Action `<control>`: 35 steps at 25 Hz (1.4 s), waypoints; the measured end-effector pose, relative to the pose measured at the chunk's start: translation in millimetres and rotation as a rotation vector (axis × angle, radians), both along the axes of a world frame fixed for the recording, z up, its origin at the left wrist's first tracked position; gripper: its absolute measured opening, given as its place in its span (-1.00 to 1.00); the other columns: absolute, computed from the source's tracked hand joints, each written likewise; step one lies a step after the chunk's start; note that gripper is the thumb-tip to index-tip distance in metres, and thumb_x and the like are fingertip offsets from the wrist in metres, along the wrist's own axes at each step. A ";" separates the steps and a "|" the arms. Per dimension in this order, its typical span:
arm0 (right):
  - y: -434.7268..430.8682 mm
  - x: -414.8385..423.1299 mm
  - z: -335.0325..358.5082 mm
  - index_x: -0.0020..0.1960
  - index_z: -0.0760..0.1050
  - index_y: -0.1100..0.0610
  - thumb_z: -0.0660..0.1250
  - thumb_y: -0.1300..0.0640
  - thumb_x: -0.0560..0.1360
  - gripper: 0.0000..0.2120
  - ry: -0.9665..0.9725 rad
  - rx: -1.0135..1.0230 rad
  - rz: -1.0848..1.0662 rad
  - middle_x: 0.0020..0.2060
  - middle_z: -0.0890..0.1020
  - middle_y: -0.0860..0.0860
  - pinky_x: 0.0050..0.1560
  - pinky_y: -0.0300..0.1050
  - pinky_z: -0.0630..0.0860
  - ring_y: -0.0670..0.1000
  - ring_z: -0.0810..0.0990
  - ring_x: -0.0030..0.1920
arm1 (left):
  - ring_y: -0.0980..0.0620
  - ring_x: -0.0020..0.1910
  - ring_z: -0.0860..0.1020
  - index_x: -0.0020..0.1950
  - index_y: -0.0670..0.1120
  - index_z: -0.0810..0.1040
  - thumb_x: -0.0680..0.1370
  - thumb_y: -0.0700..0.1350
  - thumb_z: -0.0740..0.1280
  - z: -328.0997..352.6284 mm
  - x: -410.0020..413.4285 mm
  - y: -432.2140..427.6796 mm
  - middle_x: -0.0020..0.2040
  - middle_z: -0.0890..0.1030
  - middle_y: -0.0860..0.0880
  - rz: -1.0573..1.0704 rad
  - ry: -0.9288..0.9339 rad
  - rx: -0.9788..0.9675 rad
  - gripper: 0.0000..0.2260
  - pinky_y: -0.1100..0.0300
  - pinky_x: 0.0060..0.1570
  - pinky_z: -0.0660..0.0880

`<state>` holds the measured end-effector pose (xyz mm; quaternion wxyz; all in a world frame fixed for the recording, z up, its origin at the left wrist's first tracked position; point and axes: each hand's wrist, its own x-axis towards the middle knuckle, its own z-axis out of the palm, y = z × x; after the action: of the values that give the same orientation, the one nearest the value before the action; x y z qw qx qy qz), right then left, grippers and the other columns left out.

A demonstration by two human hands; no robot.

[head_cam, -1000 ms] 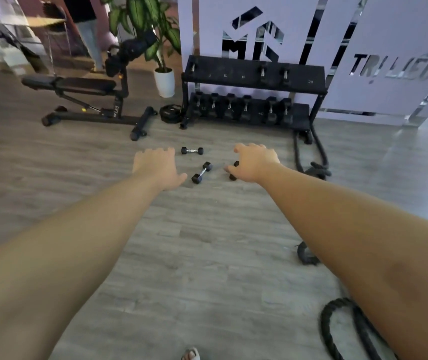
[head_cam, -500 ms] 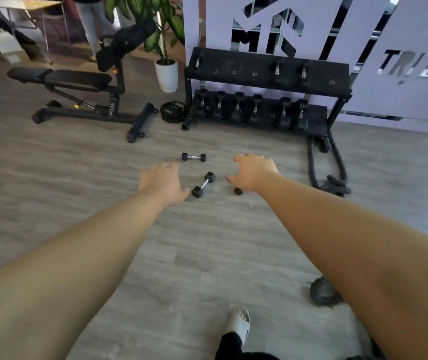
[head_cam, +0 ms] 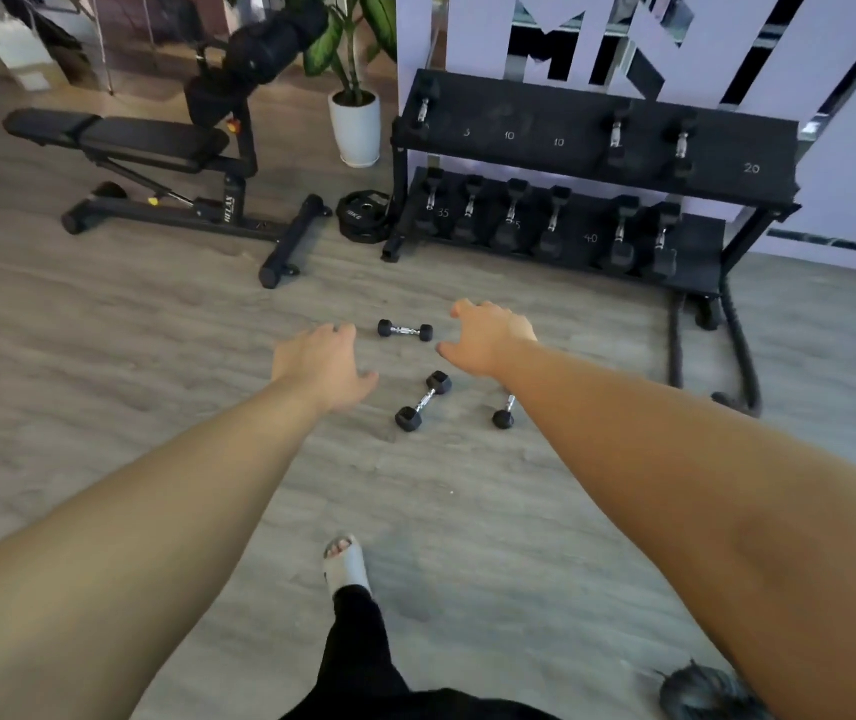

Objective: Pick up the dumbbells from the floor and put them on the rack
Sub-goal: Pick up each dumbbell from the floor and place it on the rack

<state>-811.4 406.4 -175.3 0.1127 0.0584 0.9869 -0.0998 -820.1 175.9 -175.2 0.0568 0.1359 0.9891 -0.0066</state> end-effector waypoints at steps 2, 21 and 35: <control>0.9 -57.1 -16.6 0.42 0.38 0.00 0.29 -0.25 0.50 -0.43 -0.026 0.002 -0.035 0.23 0.56 0.09 -0.11 0.02 0.40 0.20 0.57 0.15 | -0.15 0.19 0.56 0.30 -0.03 0.45 0.49 0.29 0.30 -13.2 -69.0 3.3 0.20 0.57 -0.06 -0.043 -0.007 0.009 -0.47 0.02 -0.05 0.45; 104.5 -488.6 -157.4 0.50 0.30 0.02 0.31 -0.19 0.53 -0.39 -0.211 -0.293 -0.419 0.32 0.52 0.13 -0.05 0.03 0.54 0.21 0.60 0.15 | -0.17 0.22 0.53 0.40 -0.05 0.40 0.50 0.28 0.32 -105.7 -559.5 112.9 0.28 0.54 -0.09 -0.154 -0.246 -0.066 -0.41 0.00 0.06 0.50; 160.4 -760.5 -450.8 0.49 0.33 0.00 0.31 -0.18 0.54 -0.42 -0.325 -0.407 -0.640 0.26 0.56 0.12 0.05 0.08 0.61 0.20 0.64 0.08 | -0.17 0.22 0.53 0.36 -0.02 0.41 0.46 0.33 0.34 -426.3 -834.7 178.6 0.30 0.54 -0.06 -0.200 -0.486 -0.061 -0.39 0.00 0.00 0.46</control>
<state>-1571.9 566.8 -626.2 0.2394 0.3540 0.8483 -0.3126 -1654.8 354.4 -601.5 0.2958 0.2289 0.9274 -0.0091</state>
